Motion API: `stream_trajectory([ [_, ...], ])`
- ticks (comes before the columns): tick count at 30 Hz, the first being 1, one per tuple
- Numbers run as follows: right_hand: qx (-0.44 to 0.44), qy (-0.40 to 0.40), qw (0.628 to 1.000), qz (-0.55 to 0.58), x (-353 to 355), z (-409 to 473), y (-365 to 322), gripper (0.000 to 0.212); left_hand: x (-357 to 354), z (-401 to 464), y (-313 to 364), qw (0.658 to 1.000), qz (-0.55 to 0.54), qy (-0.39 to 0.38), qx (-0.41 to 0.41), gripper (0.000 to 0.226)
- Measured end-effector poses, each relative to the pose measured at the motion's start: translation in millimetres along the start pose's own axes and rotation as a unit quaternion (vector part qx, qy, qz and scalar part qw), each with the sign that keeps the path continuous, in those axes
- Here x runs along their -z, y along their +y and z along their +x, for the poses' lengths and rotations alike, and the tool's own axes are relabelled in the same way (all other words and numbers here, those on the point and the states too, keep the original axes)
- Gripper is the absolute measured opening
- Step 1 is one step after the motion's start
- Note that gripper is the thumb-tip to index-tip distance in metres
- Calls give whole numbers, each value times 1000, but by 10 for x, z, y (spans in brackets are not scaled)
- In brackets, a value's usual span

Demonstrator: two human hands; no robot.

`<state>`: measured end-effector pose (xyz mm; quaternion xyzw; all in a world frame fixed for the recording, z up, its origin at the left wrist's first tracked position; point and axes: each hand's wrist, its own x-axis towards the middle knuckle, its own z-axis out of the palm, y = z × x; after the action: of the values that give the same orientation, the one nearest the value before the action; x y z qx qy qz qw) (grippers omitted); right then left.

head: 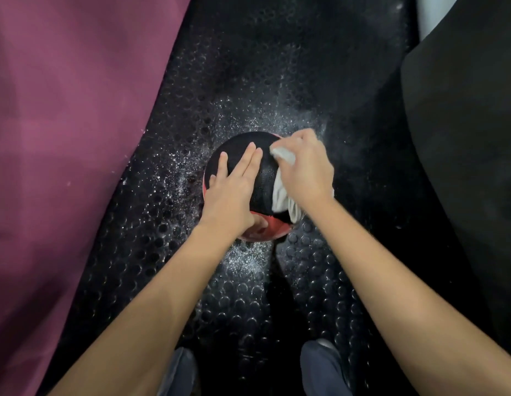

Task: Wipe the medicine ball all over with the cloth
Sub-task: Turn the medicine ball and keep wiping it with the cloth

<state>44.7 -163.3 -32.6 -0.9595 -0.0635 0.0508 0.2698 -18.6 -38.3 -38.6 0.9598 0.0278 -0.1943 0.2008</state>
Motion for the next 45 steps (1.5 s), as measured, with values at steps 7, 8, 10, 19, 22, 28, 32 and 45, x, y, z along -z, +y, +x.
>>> stream_trajectory([
  [7,-74,50,991,96,-27,14,191,14,-23,-20,-1,1000,2,8,-5,128],
  [8,-85,57,990,99,-53,-4,178,14,-13,-7,10,1000,1,9,-5,128],
  [10,-51,56,994,81,-116,-216,130,18,0,22,-16,1000,-8,11,0,127],
  [19,-110,99,976,157,-177,-100,402,14,-33,-8,63,1000,1,8,14,129],
  [22,-102,79,977,168,-157,-128,470,15,-6,-11,72,1000,4,17,-1,120],
  [28,-158,88,930,319,-114,-139,666,18,62,261,-268,962,-187,199,-3,54],
  [32,-356,107,835,405,-246,-187,879,18,-67,555,-555,880,-420,148,167,55],
  [45,-432,21,678,595,-716,-230,1097,25,-364,418,-571,725,-632,-9,274,59],
])
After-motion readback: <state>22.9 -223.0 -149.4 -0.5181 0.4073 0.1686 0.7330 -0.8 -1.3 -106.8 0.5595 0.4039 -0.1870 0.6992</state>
